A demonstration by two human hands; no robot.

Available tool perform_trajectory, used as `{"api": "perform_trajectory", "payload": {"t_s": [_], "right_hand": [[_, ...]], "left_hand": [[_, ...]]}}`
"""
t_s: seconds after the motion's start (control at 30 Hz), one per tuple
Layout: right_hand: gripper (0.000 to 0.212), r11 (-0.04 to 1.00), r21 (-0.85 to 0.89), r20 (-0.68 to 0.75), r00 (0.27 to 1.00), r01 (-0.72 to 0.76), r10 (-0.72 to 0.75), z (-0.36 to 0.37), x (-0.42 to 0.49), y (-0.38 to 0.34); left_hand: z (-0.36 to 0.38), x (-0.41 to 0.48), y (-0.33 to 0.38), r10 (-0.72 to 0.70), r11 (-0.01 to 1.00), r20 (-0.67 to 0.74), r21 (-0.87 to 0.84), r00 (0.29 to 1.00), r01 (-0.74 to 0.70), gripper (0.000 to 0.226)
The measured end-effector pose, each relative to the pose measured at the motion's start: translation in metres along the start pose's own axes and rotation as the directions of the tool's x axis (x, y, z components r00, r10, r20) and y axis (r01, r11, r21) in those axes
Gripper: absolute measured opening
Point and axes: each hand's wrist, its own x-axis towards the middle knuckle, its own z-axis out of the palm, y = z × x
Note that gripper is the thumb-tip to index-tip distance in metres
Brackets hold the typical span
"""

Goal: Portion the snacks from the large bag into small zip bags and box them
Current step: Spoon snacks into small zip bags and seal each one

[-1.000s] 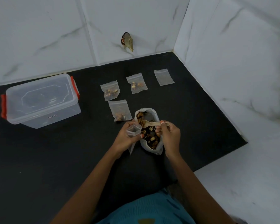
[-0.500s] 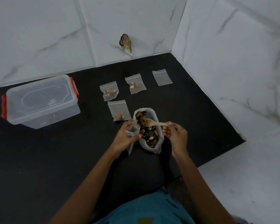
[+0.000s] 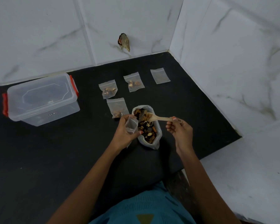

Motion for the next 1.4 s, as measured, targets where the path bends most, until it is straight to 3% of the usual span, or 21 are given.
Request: {"api": "perform_trajectory", "payload": {"t_s": [0.27, 0.53, 0.8, 1.0, 1.3, 1.4], "right_hand": [[0.016, 0.993, -0.007, 0.111, 0.987, 0.118, -0.117, 0.0, -0.027, -0.029], [0.016, 0.895, -0.23, 0.203, 0.919, 0.381, -0.339, 0.006, -0.046, -0.032], [0.013, 0.568, -0.417, 0.453, 0.704, 0.71, -0.547, 0.017, -0.057, -0.03], [0.033, 0.342, -0.4, 0.575, 0.523, 0.85, -0.629, 0.02, -0.06, -0.03], [0.031, 0.334, -0.368, 0.589, 0.496, 0.868, -0.638, 0.017, -0.054, -0.03], [0.017, 0.5, -0.346, 0.475, 0.607, 0.794, -0.637, 0.012, -0.051, -0.035]], "left_hand": [[0.007, 0.001, 0.008, 0.068, 0.996, -0.075, 0.061, 0.995, -0.064, 0.061], [0.014, 0.001, 0.011, 0.097, 0.994, -0.094, 0.062, 0.991, -0.091, 0.064], [0.02, -0.002, 0.015, 0.148, 0.984, -0.118, 0.116, 0.982, -0.135, 0.063], [0.017, -0.005, 0.018, 0.125, 0.992, -0.129, 0.01, 0.984, -0.124, 0.062], [0.016, -0.007, 0.021, 0.137, 0.989, -0.125, -0.037, 0.983, -0.143, 0.058], [0.015, -0.006, 0.018, 0.124, 0.99, -0.127, -0.051, 0.984, -0.131, 0.057]]}}
